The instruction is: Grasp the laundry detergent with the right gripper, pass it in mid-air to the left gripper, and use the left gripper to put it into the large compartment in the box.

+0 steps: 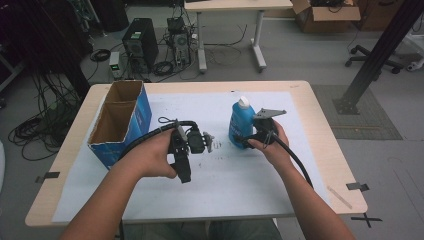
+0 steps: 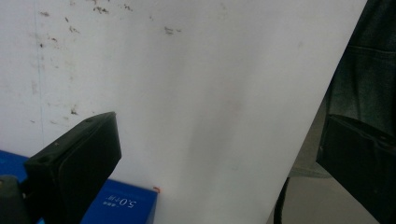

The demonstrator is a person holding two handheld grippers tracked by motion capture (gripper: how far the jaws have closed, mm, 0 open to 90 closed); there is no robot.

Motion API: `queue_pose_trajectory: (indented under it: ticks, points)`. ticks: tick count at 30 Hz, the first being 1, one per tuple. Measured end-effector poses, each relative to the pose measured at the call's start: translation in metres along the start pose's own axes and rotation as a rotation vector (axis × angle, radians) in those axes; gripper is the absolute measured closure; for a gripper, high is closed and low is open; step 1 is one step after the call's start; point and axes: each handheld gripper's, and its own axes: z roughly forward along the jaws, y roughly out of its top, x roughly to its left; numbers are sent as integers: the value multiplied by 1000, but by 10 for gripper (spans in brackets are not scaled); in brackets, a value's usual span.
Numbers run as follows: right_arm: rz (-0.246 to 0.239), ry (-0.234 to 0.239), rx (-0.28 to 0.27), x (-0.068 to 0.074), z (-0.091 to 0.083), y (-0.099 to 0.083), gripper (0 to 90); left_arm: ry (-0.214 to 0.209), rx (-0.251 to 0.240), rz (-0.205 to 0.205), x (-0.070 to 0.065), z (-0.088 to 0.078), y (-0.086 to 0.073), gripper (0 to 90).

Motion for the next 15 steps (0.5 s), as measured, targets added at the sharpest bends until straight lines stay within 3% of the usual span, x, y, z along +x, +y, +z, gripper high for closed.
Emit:
queue_pose_trajectory:
  ticks: [15]
  points:
    - [-1, -21, -72, 3, 7, -4, 10, -5, -8, -11, 0, 3, -5, 2]
